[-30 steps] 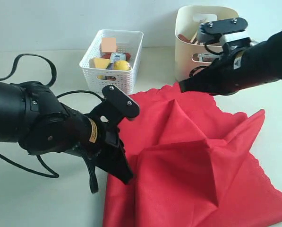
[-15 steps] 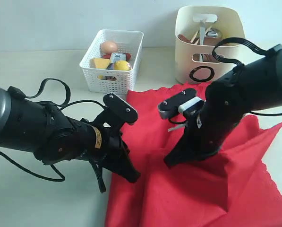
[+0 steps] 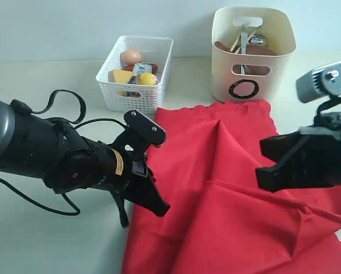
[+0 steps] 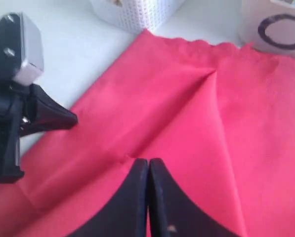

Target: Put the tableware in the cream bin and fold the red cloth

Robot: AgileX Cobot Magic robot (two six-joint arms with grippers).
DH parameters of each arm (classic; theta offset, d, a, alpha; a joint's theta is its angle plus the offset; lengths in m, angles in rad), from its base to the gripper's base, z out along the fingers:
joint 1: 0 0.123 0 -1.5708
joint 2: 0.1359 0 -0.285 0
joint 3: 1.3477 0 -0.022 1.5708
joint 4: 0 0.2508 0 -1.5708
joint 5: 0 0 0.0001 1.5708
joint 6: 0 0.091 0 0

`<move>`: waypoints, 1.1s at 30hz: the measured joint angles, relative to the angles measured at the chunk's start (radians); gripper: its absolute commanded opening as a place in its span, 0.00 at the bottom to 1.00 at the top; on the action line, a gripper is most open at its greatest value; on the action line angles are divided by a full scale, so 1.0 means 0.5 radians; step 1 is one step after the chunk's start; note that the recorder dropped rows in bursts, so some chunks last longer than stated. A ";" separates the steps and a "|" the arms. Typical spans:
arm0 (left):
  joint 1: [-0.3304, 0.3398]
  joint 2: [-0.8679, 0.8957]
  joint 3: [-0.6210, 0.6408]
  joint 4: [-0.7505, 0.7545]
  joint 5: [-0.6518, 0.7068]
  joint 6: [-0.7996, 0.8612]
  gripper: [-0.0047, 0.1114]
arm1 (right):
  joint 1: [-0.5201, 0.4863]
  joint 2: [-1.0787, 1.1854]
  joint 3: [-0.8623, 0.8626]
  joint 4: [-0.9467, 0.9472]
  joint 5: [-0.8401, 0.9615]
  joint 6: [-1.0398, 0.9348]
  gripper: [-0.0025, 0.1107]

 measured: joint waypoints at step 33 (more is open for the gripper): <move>0.000 0.000 0.000 0.000 0.009 0.000 0.05 | 0.107 -0.129 0.041 0.218 0.072 -0.220 0.02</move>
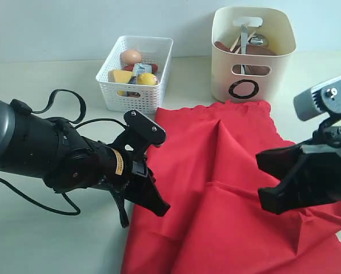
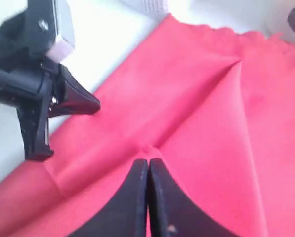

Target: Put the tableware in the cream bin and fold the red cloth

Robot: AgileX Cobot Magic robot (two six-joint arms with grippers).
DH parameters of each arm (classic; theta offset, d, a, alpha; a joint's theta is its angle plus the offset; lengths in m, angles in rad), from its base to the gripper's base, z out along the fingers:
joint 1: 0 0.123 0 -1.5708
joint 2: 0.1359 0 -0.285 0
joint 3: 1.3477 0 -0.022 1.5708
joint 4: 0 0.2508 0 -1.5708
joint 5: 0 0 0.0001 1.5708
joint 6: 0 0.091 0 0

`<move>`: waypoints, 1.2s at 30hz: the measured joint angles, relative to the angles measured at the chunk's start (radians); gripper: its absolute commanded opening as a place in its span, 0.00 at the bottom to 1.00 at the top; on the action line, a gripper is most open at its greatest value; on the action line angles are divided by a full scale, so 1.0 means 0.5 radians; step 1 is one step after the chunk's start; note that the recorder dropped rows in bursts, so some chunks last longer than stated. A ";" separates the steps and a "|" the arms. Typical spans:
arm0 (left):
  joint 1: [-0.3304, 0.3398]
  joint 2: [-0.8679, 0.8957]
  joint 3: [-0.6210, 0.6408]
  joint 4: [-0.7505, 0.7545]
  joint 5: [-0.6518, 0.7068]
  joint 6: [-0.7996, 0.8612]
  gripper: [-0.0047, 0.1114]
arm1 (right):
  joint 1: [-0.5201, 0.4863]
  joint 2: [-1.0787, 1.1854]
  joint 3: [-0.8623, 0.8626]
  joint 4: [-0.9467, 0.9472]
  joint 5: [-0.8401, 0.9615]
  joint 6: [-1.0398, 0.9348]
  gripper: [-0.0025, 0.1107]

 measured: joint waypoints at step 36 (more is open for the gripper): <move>0.001 0.001 -0.004 0.008 0.009 0.008 0.05 | 0.193 0.789 -0.046 -0.561 0.347 0.541 0.02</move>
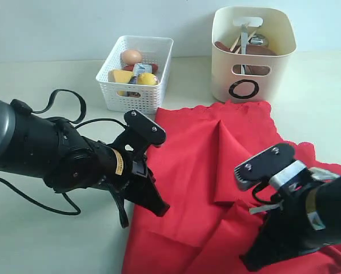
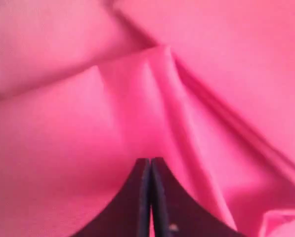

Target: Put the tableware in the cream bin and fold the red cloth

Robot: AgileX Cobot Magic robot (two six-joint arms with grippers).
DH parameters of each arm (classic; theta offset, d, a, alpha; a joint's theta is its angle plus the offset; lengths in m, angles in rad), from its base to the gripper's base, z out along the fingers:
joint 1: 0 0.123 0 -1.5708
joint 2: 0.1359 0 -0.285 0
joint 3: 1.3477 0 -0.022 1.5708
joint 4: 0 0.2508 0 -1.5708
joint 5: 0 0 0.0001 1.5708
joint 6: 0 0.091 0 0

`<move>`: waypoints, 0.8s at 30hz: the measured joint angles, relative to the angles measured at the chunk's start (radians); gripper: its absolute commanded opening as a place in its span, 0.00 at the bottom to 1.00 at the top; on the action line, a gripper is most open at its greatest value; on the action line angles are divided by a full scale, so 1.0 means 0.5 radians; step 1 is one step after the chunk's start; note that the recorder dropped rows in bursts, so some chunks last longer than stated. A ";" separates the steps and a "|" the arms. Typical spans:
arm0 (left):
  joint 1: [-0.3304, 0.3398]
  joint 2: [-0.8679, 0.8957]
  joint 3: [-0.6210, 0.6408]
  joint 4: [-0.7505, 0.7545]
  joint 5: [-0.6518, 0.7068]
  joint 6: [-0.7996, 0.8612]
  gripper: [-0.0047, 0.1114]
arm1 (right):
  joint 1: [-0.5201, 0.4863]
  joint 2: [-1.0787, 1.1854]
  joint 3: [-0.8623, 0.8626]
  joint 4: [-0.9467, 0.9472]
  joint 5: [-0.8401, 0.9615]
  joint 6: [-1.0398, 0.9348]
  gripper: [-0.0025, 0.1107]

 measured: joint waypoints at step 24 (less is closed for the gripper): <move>0.057 -1.129 0.240 -0.009 0.270 -0.007 0.05 | 0.000 0.604 -0.263 -0.051 -0.756 0.063 0.02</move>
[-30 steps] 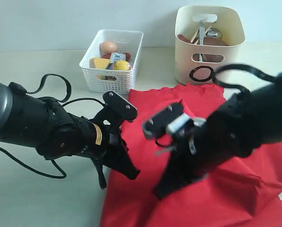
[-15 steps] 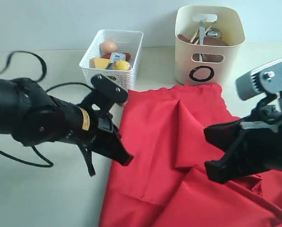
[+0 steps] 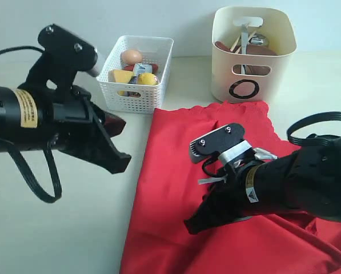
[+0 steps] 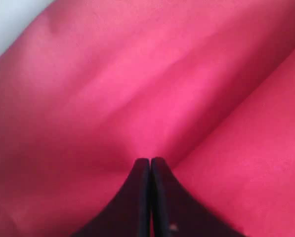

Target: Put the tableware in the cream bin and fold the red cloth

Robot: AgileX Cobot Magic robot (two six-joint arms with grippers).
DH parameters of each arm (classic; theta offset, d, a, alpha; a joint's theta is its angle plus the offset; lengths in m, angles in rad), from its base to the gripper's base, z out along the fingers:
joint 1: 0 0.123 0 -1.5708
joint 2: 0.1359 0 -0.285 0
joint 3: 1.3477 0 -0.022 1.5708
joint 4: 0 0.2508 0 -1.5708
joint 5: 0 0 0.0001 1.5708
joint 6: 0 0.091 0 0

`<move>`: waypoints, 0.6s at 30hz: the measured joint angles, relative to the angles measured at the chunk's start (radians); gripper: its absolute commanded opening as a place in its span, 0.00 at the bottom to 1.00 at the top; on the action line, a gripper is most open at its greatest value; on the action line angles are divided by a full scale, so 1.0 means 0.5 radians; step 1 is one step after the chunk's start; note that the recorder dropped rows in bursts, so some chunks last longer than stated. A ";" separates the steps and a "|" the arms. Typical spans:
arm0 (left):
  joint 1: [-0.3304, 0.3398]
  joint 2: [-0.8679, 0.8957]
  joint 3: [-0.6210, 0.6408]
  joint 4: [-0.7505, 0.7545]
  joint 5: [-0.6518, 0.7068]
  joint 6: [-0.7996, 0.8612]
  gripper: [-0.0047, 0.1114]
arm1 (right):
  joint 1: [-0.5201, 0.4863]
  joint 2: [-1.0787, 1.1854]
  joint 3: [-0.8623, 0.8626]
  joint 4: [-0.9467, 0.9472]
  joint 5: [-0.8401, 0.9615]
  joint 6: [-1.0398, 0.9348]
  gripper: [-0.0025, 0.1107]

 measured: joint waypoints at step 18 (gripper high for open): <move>-0.268 0.934 0.078 -0.081 -0.397 -0.054 0.05 | 0.000 0.090 -0.009 -0.008 0.091 -0.013 0.02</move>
